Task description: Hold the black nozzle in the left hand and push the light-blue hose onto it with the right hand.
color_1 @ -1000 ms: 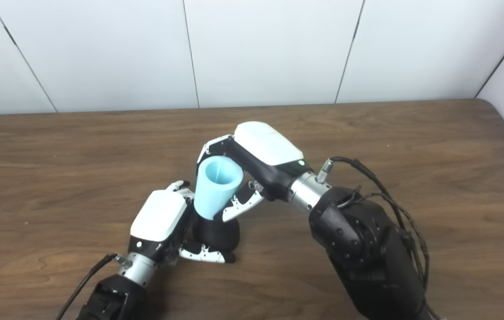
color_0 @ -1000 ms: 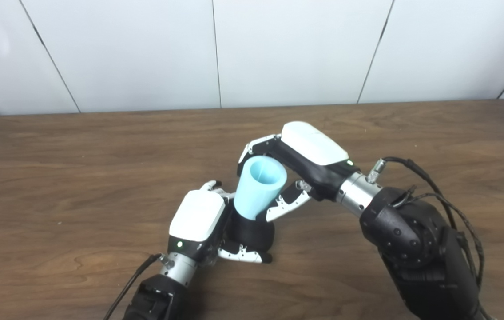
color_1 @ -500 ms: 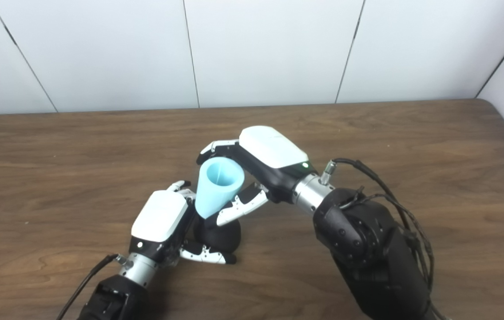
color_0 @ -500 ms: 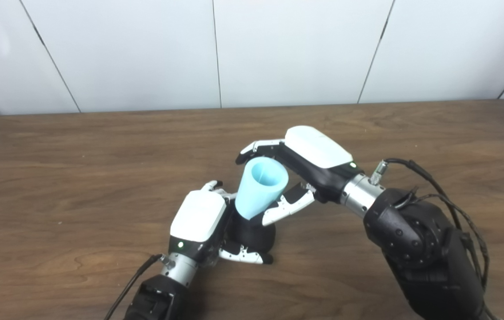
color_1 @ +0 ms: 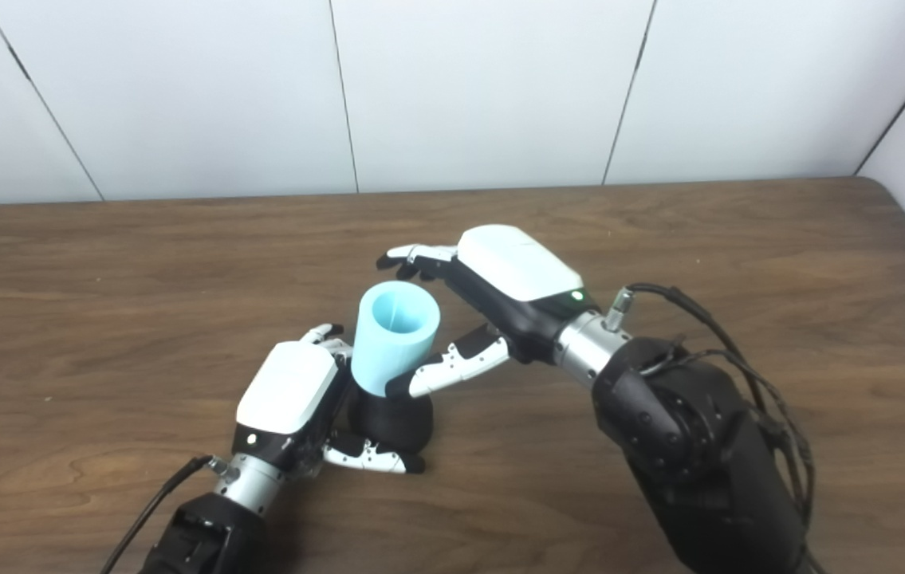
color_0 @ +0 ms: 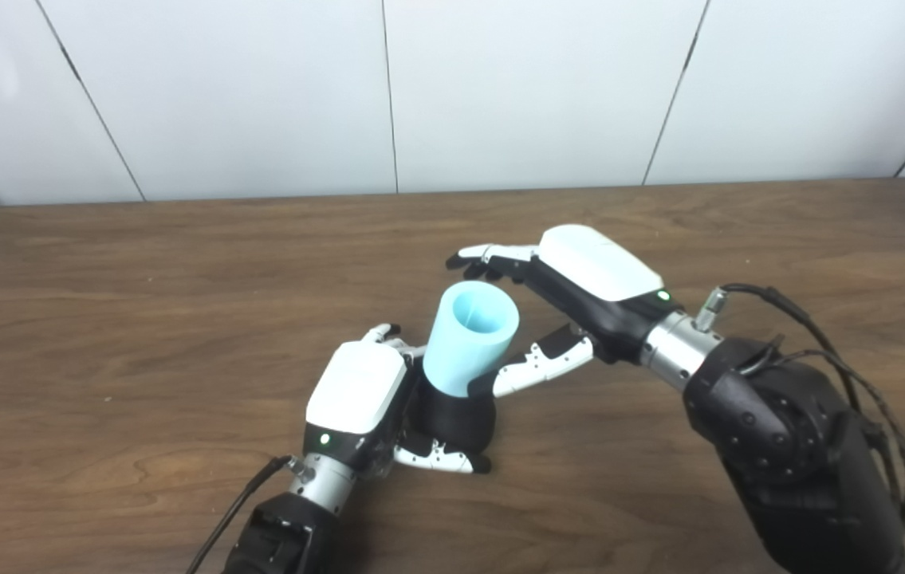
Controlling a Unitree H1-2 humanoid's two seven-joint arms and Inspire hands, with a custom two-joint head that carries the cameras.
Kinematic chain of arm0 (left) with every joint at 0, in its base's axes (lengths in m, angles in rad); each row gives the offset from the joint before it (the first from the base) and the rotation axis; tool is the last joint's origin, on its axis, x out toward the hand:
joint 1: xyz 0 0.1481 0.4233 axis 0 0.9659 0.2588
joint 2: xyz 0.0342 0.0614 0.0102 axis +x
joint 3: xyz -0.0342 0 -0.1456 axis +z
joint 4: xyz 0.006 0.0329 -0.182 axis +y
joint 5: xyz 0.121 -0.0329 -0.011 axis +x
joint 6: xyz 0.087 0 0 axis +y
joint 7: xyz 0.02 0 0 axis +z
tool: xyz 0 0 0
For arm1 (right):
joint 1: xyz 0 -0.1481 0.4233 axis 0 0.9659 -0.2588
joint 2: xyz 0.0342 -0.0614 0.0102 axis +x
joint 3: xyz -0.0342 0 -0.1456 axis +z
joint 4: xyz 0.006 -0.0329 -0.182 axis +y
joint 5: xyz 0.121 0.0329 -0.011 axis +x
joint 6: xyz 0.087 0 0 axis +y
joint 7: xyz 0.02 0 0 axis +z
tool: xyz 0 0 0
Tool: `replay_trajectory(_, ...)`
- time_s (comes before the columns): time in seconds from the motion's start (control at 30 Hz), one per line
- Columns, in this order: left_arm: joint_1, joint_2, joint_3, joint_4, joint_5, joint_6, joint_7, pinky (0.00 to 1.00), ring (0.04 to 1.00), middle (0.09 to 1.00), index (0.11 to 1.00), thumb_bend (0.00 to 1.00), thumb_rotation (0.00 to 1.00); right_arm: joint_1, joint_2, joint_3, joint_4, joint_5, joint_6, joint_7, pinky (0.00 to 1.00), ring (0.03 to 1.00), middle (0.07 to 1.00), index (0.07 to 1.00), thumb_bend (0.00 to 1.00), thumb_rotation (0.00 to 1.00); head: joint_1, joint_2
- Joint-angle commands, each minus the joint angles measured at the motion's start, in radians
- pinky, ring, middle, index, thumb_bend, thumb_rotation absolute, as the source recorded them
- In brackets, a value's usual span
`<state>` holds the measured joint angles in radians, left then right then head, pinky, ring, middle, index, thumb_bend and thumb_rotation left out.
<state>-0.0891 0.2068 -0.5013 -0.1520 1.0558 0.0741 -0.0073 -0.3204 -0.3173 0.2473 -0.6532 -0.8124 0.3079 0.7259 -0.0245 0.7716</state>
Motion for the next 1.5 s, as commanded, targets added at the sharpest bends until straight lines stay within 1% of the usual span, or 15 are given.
replay_trajectory(0.0,0.025,0.004,-0.024,0.029,-0.001,-0.007,-0.052,0.86,0.622,0.455,0.509,0.52,0.0,-0.012,-0.019,-0.023,-0.042,0.009,-0.005,-0.005,0.78,0.854,0.857,0.894,0.94,0.73,0.0,0.0)
replay_trajectory(0.07,0.024,0.004,-0.024,0.029,0.0,-0.007,-0.051,0.86,0.621,0.449,0.511,0.52,0.0,0.0,-0.025,-0.034,-0.055,0.003,-0.002,-0.004,0.85,0.924,0.884,0.911,0.94,0.72,0.0,0.0)
replay_trajectory(0.13,0.024,0.005,-0.024,0.029,0.002,-0.007,-0.051,0.85,0.619,0.45,0.511,0.52,0.0,0.013,-0.025,-0.041,-0.065,-0.002,-0.004,-0.008,0.94,0.984,0.927,0.933,0.94,0.71,0.001,0.001)
replay_trajectory(0.17,0.025,0.005,-0.023,0.029,0.002,-0.007,-0.051,0.85,0.617,0.45,0.51,0.52,0.0,0.02,-0.024,-0.045,-0.069,0.001,-0.008,-0.012,0.97,0.992,0.941,0.94,0.94,0.7,0.001,0.0)
replay_trajectory(0.23,0.026,0.007,-0.023,0.027,0.002,-0.006,-0.055,0.85,0.622,0.453,0.509,0.52,0.0,0.032,-0.026,-0.05,-0.079,0.011,-0.021,-0.017,0.99,0.999,0.981,0.959,0.93,0.7,0.003,-0.001)
replay_trajectory(0.3,0.027,0.008,-0.023,0.024,0.002,-0.004,-0.059,0.85,0.626,0.457,0.509,0.52,0.0,0.04,-0.027,-0.053,-0.089,0.022,-0.033,-0.023,1.0,1.0,0.995,0.982,0.93,0.73,0.005,0.002)
replay_trajectory(0.37,0.027,0.009,-0.023,0.022,0.005,-0.003,-0.062,0.85,0.624,0.457,0.508,0.52,0.0,0.048,-0.027,-0.053,-0.104,0.028,-0.06,-0.041,0.99,1.0,1.0,0.997,0.94,0.81,0.002,0.002)
replay_trajectory(0.47,0.026,0.009,-0.022,0.026,0.004,-0.006,-0.055,0.85,0.62,0.454,0.511,0.52,0.0,0.055,-0.024,-0.052,-0.13,0.023,-0.09,-0.057,0.97,1.0,1.0,1.0,0.94,0.93,0.0,0.002)
replay_trajectory(0.6,0.024,0.009,-0.022,0.023,0.002,-0.001,-0.068,0.85,0.622,0.454,0.511,0.52,0.0,0.062,-0.013,-0.052,-0.165,0.005,-0.103,-0.046,0.98,1.0,1.0,1.0,0.91,0.99,0.005,0.003)
replay_trajectory(0.67,0.022,0.007,-0.024,0.019,0.007,0.005,-0.076,0.86,0.627,0.47,0.501,0.52,0.0,0.064,-0.01,-0.048,-0.19,-0.007,-0.105,-0.029,0.97,1.0,1.0,1.0,0.88,1.0,0.003,0.004)
replay_trajectory(0.87,0.024,0.006,-0.024,0.022,-0.001,0.001,-0.076,0.86,0.636,0.485,0.488,0.52,0.0,0.074,-0.002,-0.043,-0.254,-0.022,-0.113,0.017,0.97,1.0,1.0,1.0,0.86,0.99,0.0,0.003)
replay_trajectory(1.0,0.022,0.008,-0.031,0.029,0.023,0.008,-0.077,0.86,0.637,0.503,0.469,0.52,0.0,0.076,0.011,-0.043,-0.29,-0.031,-0.122,0.042,0.97,1.0,1.0,1.0,0.84,0.99,-0.003,0.003)
replay_trajectory(1.1,0.021,0.007,-0.031,0.032,0.025,0.008,-0.071,0.86,0.637,0.483,0.492,0.52,0.0,0.079,0.023,-0.047,-0.296,-0.035,-0.142,0.055,0.97,1.0,1.0,1.0,0.82,0.99,-0.002,0.002)
replay_trajectory(1.23,0.018,0.006,-0.029,0.041,0.019,0.0,-0.058,0.85,0.624,0.472,0.501,0.52,0.0,0.09,0.04,-0.055,-0.297,-0.033,-0.171,0.064,0.96,1.0,1.0,1.0,0.8,0.99,-0.001,0.001)
replay_trajectory(1.47,0.019,0.005,-0.026,0.021,0.003,0.013,-0.093,0.87,0.636,0.473,0.497,0.52,0.0,0.112,0.058,-0.048,-0.294,-0.026,-0.192,0.082,0.94,1.0,1.0,0.976,0.79,0.97,0.0,0.003)
